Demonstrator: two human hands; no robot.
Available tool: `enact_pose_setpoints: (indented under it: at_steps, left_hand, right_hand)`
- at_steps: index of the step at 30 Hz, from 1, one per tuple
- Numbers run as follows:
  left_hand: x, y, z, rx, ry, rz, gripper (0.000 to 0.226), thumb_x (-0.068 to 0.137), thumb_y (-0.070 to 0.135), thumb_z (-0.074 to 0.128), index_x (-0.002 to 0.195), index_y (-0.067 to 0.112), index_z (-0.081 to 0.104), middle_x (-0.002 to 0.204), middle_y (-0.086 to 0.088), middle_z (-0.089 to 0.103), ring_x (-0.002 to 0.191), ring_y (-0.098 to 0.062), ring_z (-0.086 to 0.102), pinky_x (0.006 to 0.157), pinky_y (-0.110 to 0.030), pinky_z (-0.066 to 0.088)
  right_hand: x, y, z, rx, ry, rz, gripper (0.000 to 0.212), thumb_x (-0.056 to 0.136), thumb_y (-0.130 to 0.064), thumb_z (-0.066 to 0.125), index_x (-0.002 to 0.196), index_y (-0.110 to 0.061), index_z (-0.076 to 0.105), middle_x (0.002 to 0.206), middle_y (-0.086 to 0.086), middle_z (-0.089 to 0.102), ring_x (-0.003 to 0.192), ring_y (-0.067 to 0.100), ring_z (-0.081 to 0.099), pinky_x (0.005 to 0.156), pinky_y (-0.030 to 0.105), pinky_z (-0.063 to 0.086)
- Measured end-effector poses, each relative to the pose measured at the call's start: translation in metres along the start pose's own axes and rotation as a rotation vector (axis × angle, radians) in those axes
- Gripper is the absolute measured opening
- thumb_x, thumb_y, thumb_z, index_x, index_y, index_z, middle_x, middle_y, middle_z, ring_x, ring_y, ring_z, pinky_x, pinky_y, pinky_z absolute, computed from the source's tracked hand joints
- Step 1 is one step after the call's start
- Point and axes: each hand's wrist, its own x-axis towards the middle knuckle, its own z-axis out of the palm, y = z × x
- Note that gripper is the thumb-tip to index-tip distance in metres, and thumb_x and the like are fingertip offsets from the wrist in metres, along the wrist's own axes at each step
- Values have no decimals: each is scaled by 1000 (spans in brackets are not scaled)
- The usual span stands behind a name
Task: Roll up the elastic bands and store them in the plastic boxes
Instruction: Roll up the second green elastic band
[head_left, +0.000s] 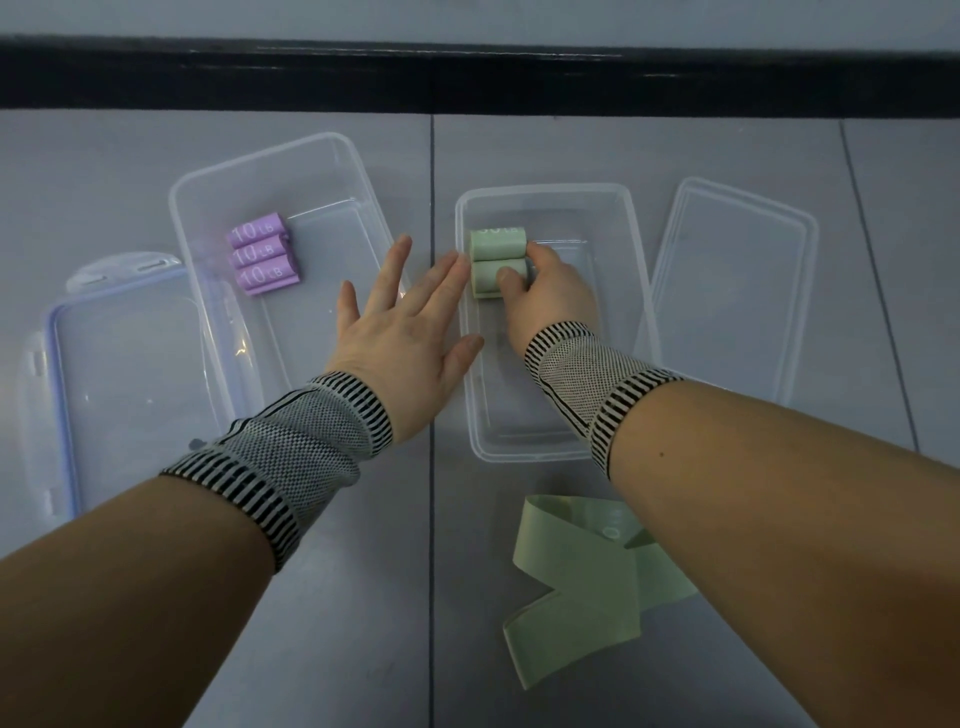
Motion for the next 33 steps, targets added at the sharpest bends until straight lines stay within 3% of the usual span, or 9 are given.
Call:
enact_pose_setpoints:
  at_steps: [7,14,21,26,29,33]
  left_hand:
    - [0,0,-1,12,-5,-6,70,89,54,16,150,26,-6,158,13,-2,143,-20,-20,113,-59,2]
    - [-1,0,0,20,9,-2,68,92,53,19,150,25,-4,158,12,-2,143,-21,-19,112,-59,2]
    - [-1,1,-1,24,16,1,68,92,50,19,150,24,-5,158,11,-3,144,-20,-19,113,-59,0]
    - [-4,5,-1,12,34,11,71,88,53,12,150,21,-2,159,9,-3,144,-19,-18,113,-58,0]
    - [-8,10,-1,8,46,19,73,88,56,12,150,21,-1,159,8,-3,144,-20,-17,112,-57,-1]
    - [-20,14,-3,17,84,62,77,84,61,7,150,21,4,159,5,2,145,-24,-13,111,-60,3]
  right_hand:
    - [-3,1,-8,51,-25,1,45,92,-39,52,135,-26,45,118,4,60,103,21,59,78,26,42]
    - [-8,3,-12,87,-50,-5,53,88,-40,58,137,-26,43,119,6,60,106,22,59,91,37,50]
    - [-16,7,-20,62,-60,-35,66,86,-40,63,144,-25,35,124,6,54,106,17,54,83,24,39]
    - [-25,5,-33,65,-47,-33,71,85,-41,64,145,-23,32,135,5,48,120,21,50,99,30,39]
    - [-37,2,-43,101,-42,-63,69,85,-40,65,145,-23,33,133,3,49,115,18,54,101,35,43]
    - [-59,-1,-58,168,-34,-81,64,87,-39,64,143,-27,35,129,-3,51,100,8,57,90,25,46]
